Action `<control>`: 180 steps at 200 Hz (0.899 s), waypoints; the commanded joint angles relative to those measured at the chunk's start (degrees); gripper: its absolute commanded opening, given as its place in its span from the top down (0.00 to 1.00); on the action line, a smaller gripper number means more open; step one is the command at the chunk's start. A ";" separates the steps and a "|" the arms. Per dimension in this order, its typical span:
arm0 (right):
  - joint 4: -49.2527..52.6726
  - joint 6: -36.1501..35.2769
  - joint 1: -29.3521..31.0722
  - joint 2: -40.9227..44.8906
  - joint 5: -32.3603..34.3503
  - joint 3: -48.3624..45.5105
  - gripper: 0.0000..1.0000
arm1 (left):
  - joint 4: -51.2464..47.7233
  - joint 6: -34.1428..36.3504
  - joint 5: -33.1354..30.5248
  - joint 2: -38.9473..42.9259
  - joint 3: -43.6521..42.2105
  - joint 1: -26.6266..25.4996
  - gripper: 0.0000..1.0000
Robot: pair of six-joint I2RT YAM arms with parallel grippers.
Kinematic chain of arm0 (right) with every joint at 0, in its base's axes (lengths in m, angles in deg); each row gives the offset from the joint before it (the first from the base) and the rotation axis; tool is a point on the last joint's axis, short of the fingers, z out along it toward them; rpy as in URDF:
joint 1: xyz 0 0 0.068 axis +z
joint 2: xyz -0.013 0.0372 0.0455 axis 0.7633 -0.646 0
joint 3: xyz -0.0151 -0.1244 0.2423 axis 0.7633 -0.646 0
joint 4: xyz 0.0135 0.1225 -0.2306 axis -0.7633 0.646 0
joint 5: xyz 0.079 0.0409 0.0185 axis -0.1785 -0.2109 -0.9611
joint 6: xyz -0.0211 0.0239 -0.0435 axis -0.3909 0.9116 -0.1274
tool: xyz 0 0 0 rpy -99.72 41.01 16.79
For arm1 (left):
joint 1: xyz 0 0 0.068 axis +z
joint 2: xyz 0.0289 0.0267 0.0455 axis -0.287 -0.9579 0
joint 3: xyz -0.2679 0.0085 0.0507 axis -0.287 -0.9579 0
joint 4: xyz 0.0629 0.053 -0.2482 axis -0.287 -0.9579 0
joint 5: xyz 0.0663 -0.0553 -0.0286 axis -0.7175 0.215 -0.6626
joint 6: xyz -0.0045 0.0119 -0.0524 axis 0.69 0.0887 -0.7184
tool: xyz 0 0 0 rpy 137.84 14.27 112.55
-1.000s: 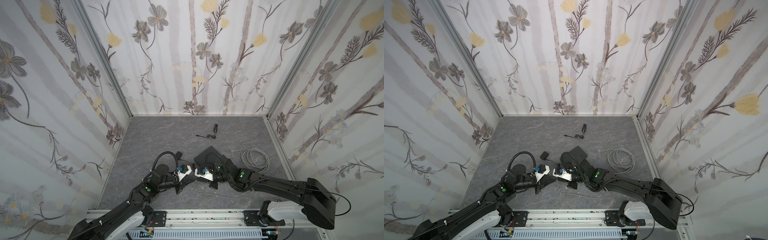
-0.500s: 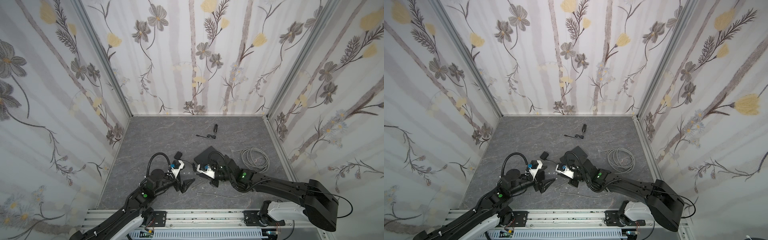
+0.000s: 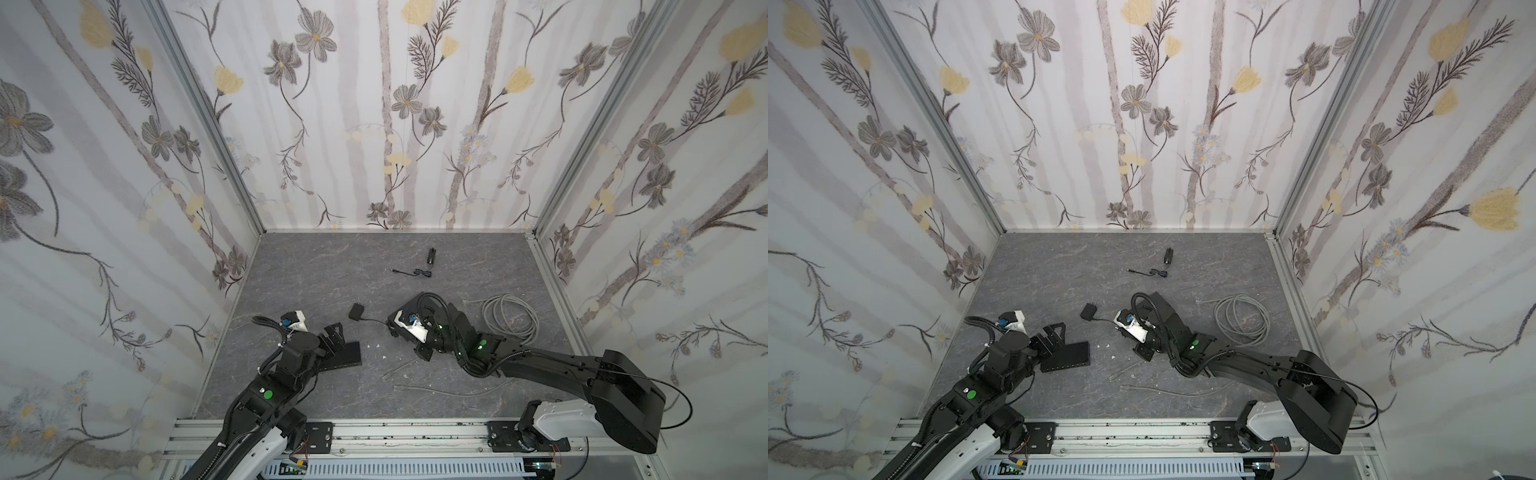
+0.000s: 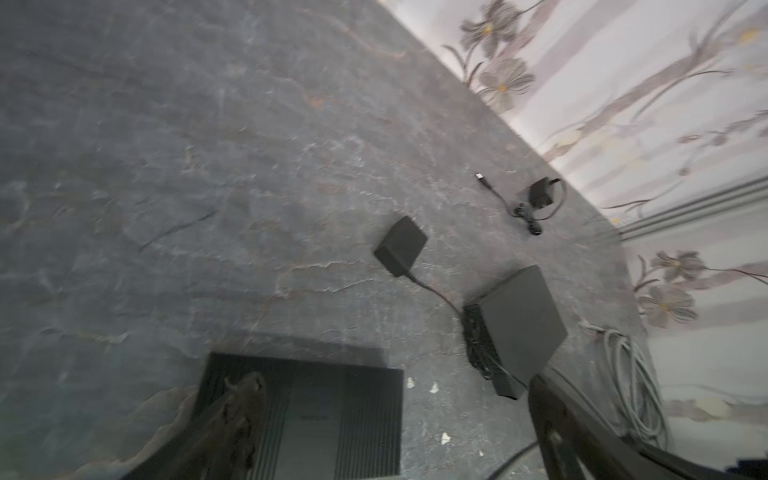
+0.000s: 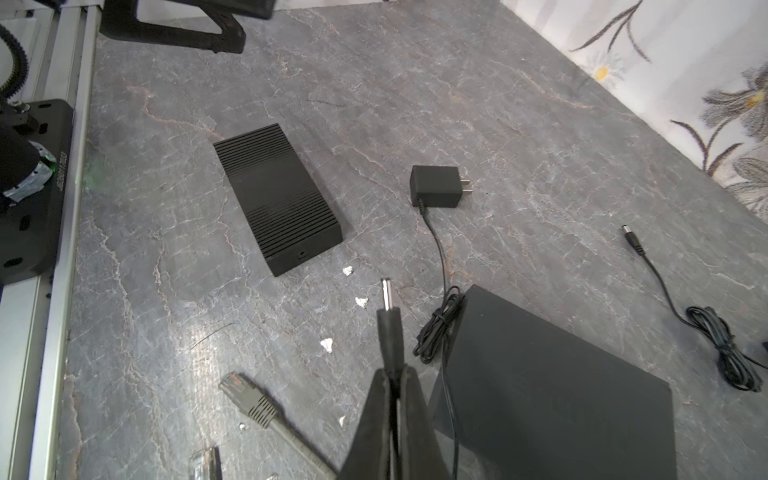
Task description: Insert the plug into the switch port
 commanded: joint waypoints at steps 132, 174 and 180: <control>0.16 6.18 4.28 -13.31 2.91 7.83 1.00 | 1.29 4.76 -4.01 5.78 -6.46 17.86 0.06; 2.88 6.66 4.63 -12.64 4.29 8.91 1.00 | 0.69 6.46 1.10 4.62 -5.77 17.96 0.07; 3.05 7.40 4.62 -12.75 4.46 9.02 1.00 | 0.02 6.25 1.72 4.30 -5.58 18.17 0.08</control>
